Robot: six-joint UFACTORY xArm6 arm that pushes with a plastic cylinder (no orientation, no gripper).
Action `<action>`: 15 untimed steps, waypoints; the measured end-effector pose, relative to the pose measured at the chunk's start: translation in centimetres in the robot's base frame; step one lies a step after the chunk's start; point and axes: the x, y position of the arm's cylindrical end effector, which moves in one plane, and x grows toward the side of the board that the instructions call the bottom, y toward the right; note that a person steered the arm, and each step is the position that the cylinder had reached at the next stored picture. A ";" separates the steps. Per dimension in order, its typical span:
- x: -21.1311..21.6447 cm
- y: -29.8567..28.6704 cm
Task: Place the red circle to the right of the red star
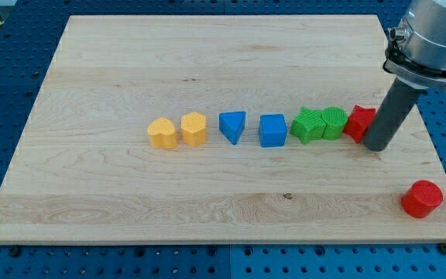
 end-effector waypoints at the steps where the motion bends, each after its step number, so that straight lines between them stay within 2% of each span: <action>1: -0.1 0.5; 3: 4.5 5.8; 4: 4.9 10.5; 5: 7.7 11.1; 6: 10.4 8.6; 8: 12.6 6.0; 10: 11.9 1.9; 13: 7.9 1.5; 15: 9.9 3.2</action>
